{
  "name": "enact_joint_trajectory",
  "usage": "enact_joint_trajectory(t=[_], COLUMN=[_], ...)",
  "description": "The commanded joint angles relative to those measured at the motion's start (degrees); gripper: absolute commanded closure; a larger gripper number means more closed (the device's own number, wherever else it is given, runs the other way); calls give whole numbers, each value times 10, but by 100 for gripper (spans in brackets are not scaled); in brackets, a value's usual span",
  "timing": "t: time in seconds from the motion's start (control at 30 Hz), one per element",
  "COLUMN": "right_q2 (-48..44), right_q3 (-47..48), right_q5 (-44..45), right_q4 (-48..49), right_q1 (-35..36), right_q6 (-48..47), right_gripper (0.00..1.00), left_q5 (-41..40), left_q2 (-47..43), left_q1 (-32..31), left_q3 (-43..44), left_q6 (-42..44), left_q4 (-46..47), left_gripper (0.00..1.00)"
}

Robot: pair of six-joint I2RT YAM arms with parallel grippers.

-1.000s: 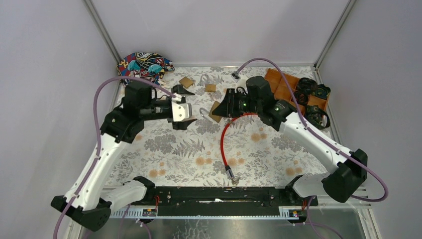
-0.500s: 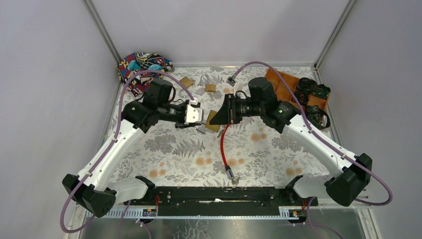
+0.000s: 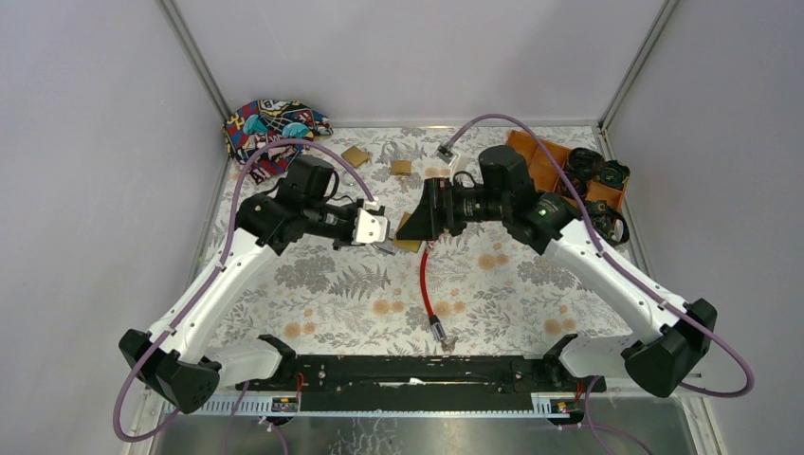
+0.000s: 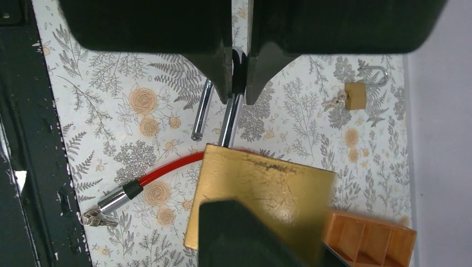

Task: Lock with the key
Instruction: Lock the lock.

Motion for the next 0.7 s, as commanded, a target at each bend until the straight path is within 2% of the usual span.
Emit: enact_joint_trajectory(t=[0.0,0.07,0.13,0.3,0.4,0.67], right_q2=[-64,-89,-119,-153,-140,-106], right_q3=[87,107,96,1,-13,-79], right_q5=[110,174,190,66,66,96], right_q4=[-72,-104,-89,15,12,87], right_q1=[3,3,3,13,54,57], right_q6=[-132,-208,-266,-307,-356,-287], right_gripper=[1,0,0,3,1,0], left_q5=[-7,-8,-4,11,12,35], left_q2=[-8,-7,-7,-9,-8,-17], left_q1=[0,0,1,0,0,0], left_q3=[24,29,29,32,38,40], left_q6=[-42,-51,-59,-97,-110,-121], left_q4=[7,-6,-14,-7,-7,-4], left_gripper=[100,100,100,100,100,100])
